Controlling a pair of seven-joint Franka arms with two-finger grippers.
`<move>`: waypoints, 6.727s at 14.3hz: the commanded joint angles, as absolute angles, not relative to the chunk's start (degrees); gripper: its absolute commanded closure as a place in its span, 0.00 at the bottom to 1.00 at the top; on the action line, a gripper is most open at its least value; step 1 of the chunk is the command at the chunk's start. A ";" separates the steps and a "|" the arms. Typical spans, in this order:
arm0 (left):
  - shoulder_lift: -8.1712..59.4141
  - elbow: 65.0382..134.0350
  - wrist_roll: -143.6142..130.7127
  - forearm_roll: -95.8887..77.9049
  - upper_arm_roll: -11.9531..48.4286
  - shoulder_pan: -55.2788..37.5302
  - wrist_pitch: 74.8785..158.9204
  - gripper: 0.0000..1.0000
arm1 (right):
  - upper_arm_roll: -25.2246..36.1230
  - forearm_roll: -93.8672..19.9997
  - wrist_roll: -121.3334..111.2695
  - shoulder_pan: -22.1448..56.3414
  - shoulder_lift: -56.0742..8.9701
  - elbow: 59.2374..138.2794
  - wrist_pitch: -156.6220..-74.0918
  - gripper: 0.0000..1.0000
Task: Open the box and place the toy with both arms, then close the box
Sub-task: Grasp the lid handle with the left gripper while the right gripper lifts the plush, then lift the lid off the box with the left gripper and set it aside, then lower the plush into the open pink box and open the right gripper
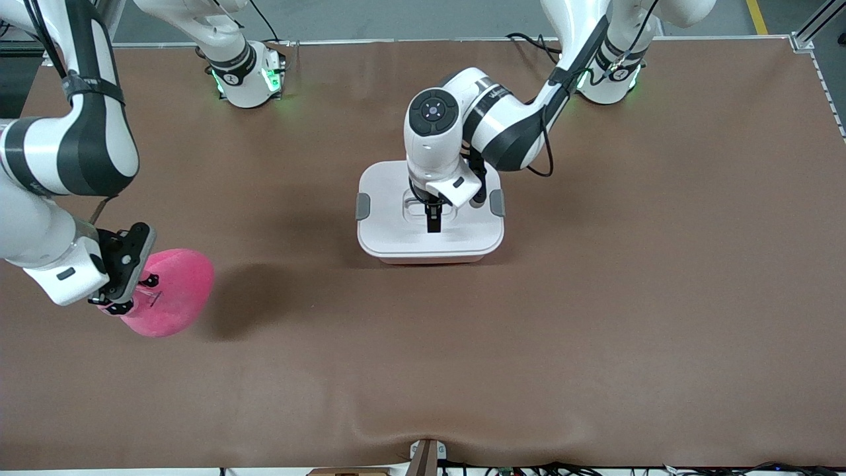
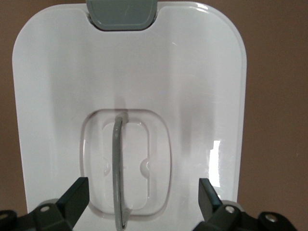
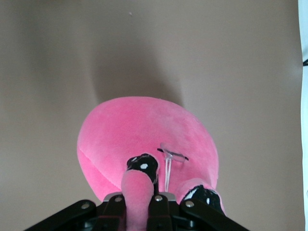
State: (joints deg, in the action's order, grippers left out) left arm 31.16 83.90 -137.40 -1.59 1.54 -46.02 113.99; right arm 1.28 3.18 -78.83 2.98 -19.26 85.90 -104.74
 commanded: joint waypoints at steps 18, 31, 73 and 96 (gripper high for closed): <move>29.62 87.19 -138.52 -0.88 1.05 -47.99 114.35 0.87 | 0.97 4.04 -90.44 11.33 -16.26 85.52 -100.28 1.00; 28.30 87.01 -138.34 -0.88 1.05 -48.08 113.56 1.00 | 0.97 5.01 -91.05 16.00 -9.76 85.52 -93.43 1.00; 13.98 93.77 -109.70 1.76 1.05 -25.32 106.88 1.00 | 0.97 22.15 -55.99 50.44 -13.09 88.42 -89.47 1.00; 12.57 95.71 -92.11 0.97 0.97 -13.01 106.08 1.00 | 1.23 24.52 -45.53 58.19 -26.98 79.11 -91.75 1.00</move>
State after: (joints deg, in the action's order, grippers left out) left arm 13.98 94.72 -92.67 0.88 0.75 -13.22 106.53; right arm 0.61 23.33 -46.47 57.74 -25.95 81.06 -91.76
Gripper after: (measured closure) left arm 0.934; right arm 0.868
